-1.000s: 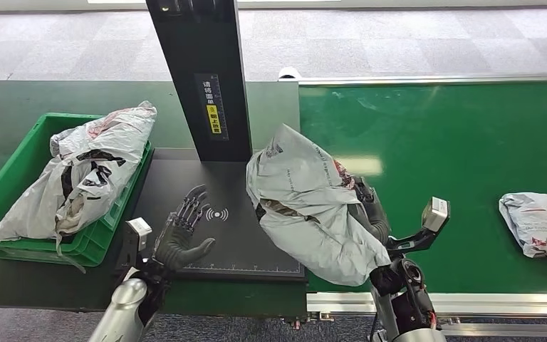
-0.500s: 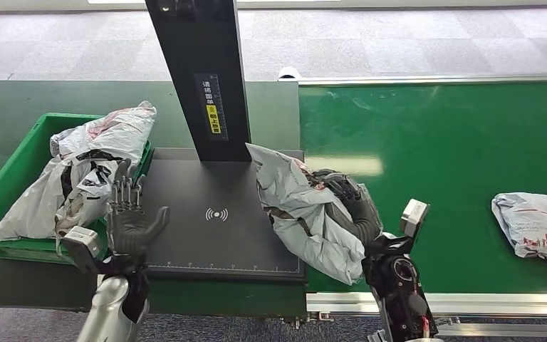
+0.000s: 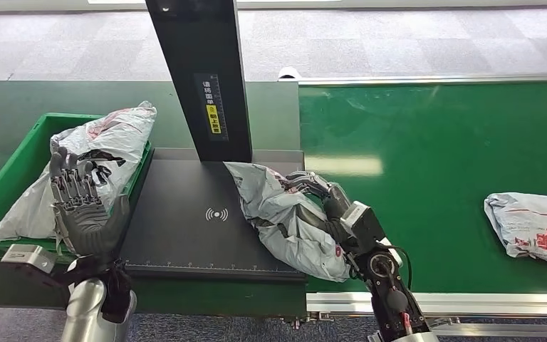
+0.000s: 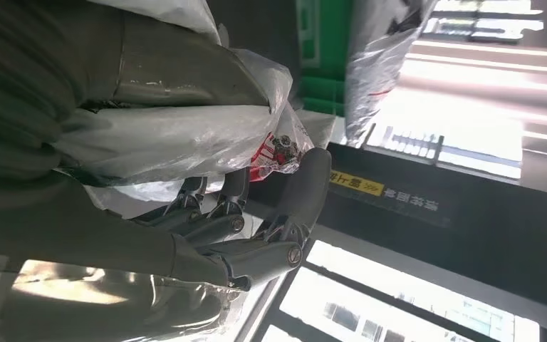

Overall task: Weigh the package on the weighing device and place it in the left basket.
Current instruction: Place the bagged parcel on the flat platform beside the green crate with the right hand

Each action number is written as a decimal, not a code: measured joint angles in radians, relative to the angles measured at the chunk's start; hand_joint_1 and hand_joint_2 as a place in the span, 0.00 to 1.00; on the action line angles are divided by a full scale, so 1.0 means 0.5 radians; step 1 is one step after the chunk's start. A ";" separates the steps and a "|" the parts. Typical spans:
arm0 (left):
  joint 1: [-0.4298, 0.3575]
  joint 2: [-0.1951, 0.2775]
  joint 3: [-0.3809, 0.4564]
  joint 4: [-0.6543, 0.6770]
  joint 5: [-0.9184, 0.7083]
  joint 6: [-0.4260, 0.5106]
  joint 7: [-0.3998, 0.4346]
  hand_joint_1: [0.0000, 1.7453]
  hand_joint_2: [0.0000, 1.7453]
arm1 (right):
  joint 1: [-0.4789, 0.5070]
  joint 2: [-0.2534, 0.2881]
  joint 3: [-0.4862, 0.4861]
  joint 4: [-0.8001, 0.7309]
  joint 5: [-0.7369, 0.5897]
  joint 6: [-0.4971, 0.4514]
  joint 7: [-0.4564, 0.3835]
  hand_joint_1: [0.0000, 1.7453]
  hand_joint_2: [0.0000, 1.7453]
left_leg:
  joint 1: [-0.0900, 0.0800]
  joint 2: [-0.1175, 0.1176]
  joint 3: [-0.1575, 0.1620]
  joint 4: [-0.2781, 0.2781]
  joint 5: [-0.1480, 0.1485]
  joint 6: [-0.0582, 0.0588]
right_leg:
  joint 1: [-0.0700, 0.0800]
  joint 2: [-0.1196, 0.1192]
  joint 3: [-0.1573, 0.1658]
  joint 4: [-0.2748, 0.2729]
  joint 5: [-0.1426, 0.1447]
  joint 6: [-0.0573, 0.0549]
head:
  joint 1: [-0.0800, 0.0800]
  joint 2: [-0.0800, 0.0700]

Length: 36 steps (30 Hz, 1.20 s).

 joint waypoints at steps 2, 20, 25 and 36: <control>0.006 -0.002 0.002 -0.003 0.005 -0.045 0.000 0.00 1.00 | -0.047 -0.003 0.070 0.038 0.203 -0.169 0.036 1.00 1.00 | 0.000 0.000 0.001 0.000 0.000 0.000 | 0.000 0.000 0.000 0.000 0.000 0.000 | 0.000 0.000; 0.041 -0.015 -0.014 0.032 -0.068 -0.156 0.000 0.00 1.00 | -0.455 0.068 0.668 0.814 1.189 -0.999 0.462 1.00 1.00 | 0.000 0.001 0.007 0.000 0.000 0.000 | 0.000 0.001 0.005 0.000 0.000 0.000 | 0.000 0.000; 0.029 -0.012 -0.039 0.077 -0.069 -0.219 0.000 0.00 1.00 | -0.462 0.099 0.676 0.889 1.014 -0.858 0.237 1.00 1.00 | 0.000 0.001 0.009 0.000 0.000 0.000 | 0.000 0.001 0.006 0.000 0.000 0.000 | 0.000 0.000; -0.027 -0.008 -0.095 0.188 -0.077 -0.243 0.000 0.00 1.00 | -0.415 0.148 0.594 0.937 0.644 -0.479 -0.072 0.31 1.00 | 0.000 0.001 0.009 0.000 0.000 0.000 | 0.000 0.001 0.006 0.000 0.000 0.000 | 0.000 0.000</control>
